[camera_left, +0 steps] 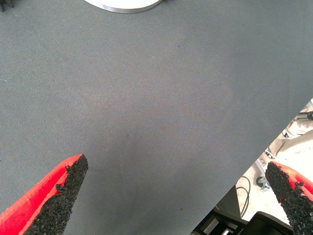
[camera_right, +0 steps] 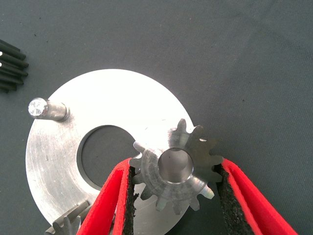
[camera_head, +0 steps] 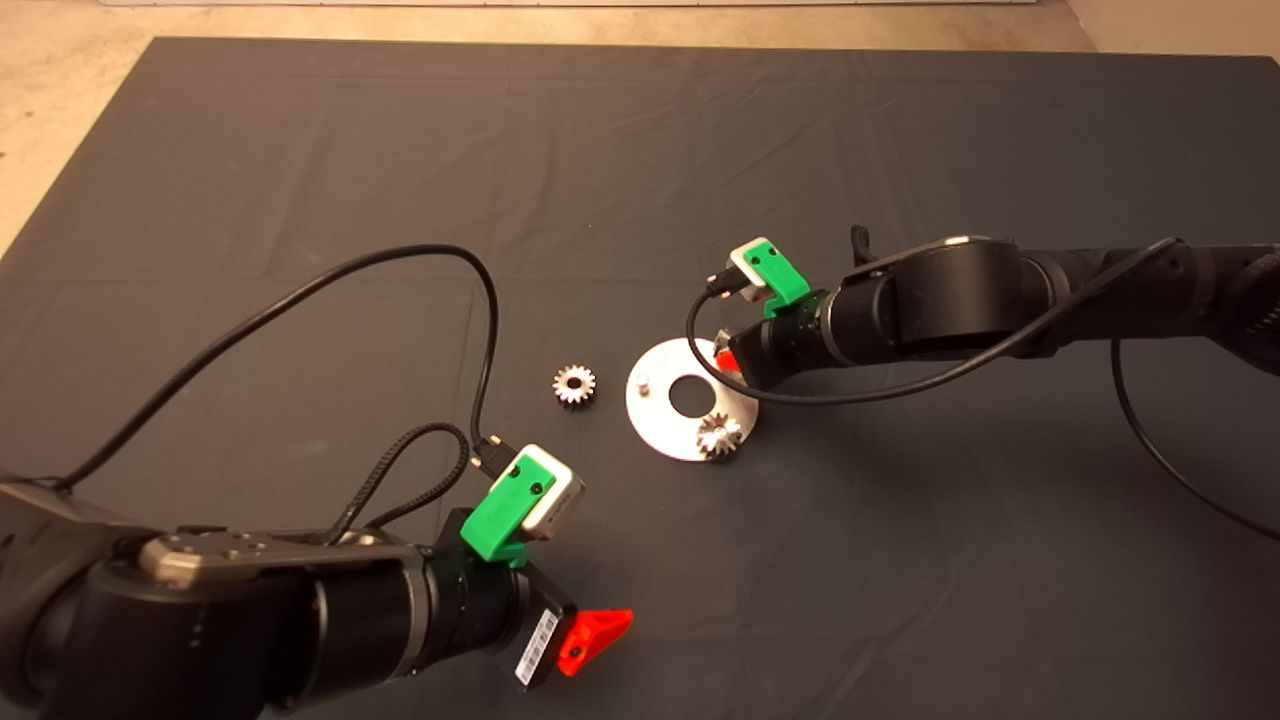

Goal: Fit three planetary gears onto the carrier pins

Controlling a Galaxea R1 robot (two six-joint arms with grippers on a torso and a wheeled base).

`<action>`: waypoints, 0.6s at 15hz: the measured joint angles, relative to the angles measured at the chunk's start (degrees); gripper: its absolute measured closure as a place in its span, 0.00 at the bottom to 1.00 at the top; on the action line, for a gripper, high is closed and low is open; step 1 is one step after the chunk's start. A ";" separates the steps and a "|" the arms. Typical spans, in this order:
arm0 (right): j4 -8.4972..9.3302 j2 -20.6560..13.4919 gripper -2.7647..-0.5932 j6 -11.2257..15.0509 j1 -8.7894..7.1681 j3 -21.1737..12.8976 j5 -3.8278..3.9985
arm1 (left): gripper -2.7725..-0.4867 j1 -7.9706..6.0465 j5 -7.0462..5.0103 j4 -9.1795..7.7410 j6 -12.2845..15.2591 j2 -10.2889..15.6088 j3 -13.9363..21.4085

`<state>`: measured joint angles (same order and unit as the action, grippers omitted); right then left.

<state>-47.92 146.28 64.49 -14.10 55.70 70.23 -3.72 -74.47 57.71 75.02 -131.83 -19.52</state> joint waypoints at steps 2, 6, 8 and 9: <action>0.00 0.12 0.81 -0.02 0.00 0.41 -0.14 | 0.06 0.00 0.00 0.02 0.00 0.24 0.00; -0.04 0.12 0.81 -0.13 0.30 0.78 -0.22 | 0.06 0.00 0.00 0.02 0.00 0.60 0.00; -0.01 0.22 0.81 -0.13 0.28 1.11 -0.54 | 0.06 0.00 -0.02 0.00 0.00 0.60 0.00; -0.04 0.25 0.81 -0.16 0.28 1.35 -0.74 | 0.06 0.00 -0.02 0.02 0.00 0.60 0.00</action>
<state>-47.96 146.53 64.33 -13.82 57.05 69.49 -3.72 -74.50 57.73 75.02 -131.23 -19.52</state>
